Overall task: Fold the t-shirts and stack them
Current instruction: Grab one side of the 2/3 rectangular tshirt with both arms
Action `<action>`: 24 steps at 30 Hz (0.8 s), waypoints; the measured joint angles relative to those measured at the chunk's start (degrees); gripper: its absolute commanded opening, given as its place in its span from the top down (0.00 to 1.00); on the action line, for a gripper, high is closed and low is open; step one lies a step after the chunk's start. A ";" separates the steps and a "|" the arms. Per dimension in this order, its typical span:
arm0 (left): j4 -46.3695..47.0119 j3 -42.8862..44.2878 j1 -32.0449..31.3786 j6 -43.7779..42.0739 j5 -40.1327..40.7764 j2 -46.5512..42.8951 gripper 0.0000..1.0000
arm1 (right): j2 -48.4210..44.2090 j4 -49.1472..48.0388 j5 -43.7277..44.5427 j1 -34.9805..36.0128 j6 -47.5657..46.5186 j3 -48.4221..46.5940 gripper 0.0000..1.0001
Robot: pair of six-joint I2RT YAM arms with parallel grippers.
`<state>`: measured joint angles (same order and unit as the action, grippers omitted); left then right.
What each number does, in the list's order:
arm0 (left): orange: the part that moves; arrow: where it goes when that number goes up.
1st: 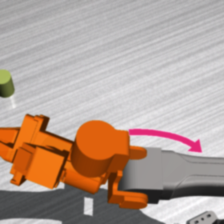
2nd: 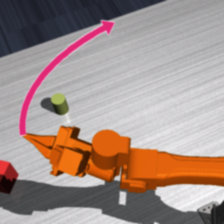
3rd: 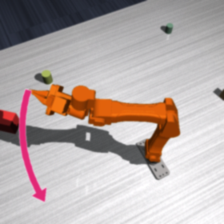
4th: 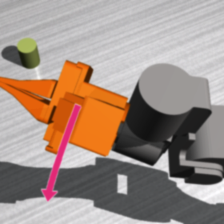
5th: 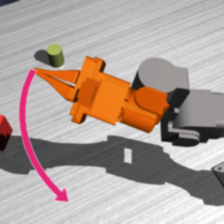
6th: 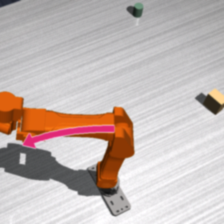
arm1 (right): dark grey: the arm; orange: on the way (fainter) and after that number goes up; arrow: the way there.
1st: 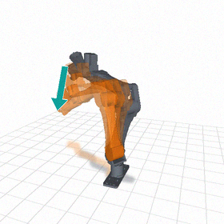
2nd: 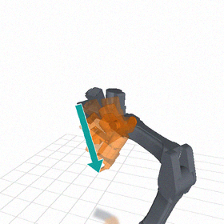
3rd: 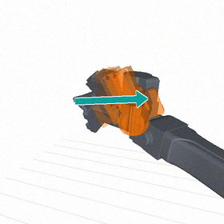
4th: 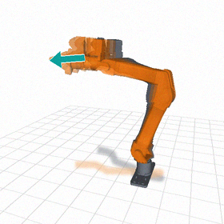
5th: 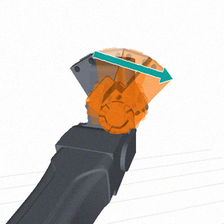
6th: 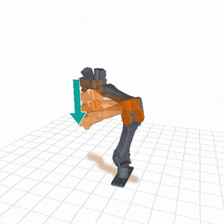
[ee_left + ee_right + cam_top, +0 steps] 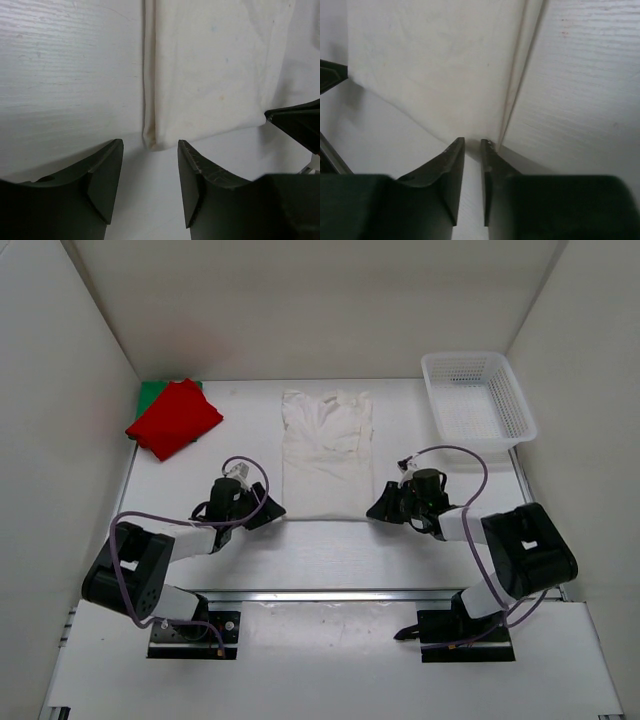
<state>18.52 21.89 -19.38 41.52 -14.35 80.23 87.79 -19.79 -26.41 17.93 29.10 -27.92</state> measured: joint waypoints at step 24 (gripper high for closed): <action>0.90 2.27 -4.17 -0.96 1.64 3.91 0.63 | -4.07 2.25 2.97 0.42 -0.61 2.01 0.75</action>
<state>19.42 24.16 -23.55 40.56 -12.71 84.14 83.72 -17.54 -23.44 18.35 28.49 -25.91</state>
